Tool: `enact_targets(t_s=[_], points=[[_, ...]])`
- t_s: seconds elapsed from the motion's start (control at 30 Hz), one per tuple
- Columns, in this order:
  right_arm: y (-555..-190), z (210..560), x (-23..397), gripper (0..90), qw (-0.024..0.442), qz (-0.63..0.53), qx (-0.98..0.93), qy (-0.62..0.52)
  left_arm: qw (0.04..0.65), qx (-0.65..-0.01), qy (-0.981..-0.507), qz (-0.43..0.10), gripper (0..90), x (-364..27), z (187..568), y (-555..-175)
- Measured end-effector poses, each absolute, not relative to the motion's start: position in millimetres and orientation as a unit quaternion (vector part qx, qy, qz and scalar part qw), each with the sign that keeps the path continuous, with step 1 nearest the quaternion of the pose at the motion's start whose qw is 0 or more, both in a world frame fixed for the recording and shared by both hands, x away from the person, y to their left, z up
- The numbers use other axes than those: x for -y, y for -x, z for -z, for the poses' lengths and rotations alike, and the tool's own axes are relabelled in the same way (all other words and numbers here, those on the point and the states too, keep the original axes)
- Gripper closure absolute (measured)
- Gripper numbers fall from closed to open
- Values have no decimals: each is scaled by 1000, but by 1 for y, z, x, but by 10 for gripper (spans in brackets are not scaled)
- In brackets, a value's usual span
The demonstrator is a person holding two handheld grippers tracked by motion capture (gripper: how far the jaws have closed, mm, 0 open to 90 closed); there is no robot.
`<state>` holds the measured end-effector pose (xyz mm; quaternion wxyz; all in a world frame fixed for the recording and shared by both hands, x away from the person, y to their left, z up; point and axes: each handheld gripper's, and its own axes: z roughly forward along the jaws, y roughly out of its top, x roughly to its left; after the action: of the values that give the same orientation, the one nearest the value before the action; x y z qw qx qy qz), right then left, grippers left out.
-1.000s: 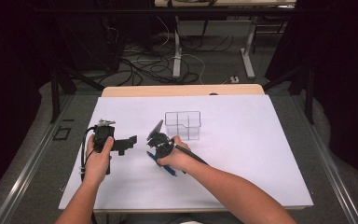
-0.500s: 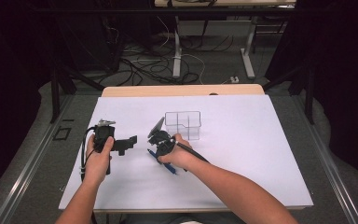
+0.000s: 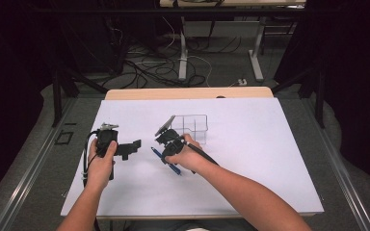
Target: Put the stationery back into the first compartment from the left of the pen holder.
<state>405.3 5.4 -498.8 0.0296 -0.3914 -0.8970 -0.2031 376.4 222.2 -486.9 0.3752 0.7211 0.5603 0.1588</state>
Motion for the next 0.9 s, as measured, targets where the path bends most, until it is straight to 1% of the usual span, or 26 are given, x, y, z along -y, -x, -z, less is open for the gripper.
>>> enact_targets(t_s=[0.07, 0.1, 0.17, 0.2, 0.27, 0.3, 0.33, 0.37, 0.4, 0.5, 0.57, 0.6, 0.7, 0.83, 0.9], points=[[-406, 498, -3, 795, 22, 232, 888, 396, 376, -561, -720, -158, 16, -222, 487, -376], [-407, 493, -1, 796, 25, 216, 893, 395, 377, -561, -719, -159, 16, -223, 486, -376], [-407, 490, 2, 795, 25, 231, 889, 395, 379, -562, -717, -160, 16, -223, 486, -377], [-407, 491, 2, 795, 21, 257, 882, 396, 380, -562, -717, -161, 16, -224, 485, -377], [-408, 484, 6, 795, 22, 250, 883, 396, 377, -562, -718, -162, 16, -225, 485, -377], [-409, 484, 6, 795, 19, 280, 875, 395, 375, -563, -718, -164, 16, -225, 485, -377], [-411, 480, 9, 796, 21, 272, 880, 389, 375, -563, -718, -164, 16, -225, 484, -377], [-410, 477, 10, 796, 23, 279, 875, 396, 377, -563, -717, -165, 16, -225, 484, -377], [-411, 477, 11, 796, 15, 304, 865, 398, 378, -563, -716, -165, 16, -225, 484, -377], [-411, 467, 16, 796, 20, 316, 859, 403, 379, -564, -715, -166, 16, -226, 484, -377], [-413, 463, 19, 796, 8, 331, 857, 396, 376, -566, -715, -164, 16, -227, 483, -376], [-413, 460, 20, 796, 14, 336, 851, 404, 377, -565, -715, -165, 16, -227, 483, -376], [-416, 455, 24, 796, -3, 377, 835, 401, 381, -565, -713, -168, 16, -228, 482, -376], [-416, 445, 29, 796, -13, 387, 827, 408, 381, -564, -713, -168, 16, -228, 481, -376], [-418, 443, 31, 796, -27, 405, 819, 405, 379, -564, -714, -167, 16, -228, 482, -376]])
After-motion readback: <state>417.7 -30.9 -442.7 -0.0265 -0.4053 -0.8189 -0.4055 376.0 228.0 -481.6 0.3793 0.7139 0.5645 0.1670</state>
